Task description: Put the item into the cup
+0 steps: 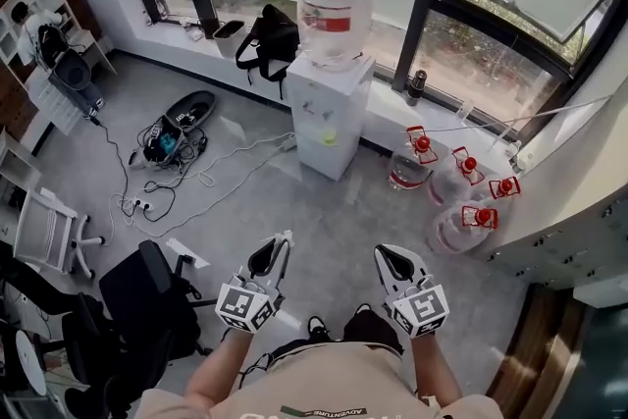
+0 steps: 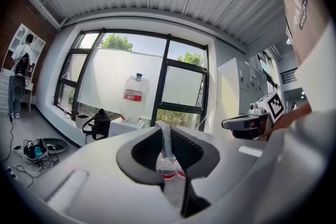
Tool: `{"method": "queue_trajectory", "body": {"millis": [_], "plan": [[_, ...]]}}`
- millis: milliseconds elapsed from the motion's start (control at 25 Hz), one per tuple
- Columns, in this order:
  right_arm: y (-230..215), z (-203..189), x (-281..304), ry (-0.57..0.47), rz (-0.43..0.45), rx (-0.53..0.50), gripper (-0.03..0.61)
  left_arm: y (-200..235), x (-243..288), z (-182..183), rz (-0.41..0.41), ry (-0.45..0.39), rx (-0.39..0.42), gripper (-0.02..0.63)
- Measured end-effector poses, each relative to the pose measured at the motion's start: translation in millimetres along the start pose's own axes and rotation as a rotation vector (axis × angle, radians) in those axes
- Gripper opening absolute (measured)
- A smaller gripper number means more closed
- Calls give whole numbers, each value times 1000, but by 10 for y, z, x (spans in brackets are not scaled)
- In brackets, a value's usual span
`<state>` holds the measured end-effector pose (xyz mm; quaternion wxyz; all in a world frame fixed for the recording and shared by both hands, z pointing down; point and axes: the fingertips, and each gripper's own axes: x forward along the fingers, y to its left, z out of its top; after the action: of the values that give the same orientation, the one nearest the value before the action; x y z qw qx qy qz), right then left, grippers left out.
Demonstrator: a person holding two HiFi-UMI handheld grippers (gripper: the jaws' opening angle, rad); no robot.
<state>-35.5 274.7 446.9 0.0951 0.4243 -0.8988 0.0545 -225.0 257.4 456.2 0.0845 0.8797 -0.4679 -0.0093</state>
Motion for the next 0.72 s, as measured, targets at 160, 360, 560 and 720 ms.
{"method": "queue_trajectory", "body": {"millis": [160, 360, 560, 720], "plan": [[-60, -63, 193, 17, 10, -3, 12, 143, 164, -1, -5, 2, -5, 57], [-412, -83, 418, 3, 15, 14, 12, 192, 538, -34, 9, 15, 6, 57], [-968, 32, 599, -20, 23, -5, 12, 142, 1061, 97, 15, 16, -2, 57], [-1405, 57, 812, -26, 46, -6, 12, 190, 1458, 174, 47, 24, 6, 57]]}}
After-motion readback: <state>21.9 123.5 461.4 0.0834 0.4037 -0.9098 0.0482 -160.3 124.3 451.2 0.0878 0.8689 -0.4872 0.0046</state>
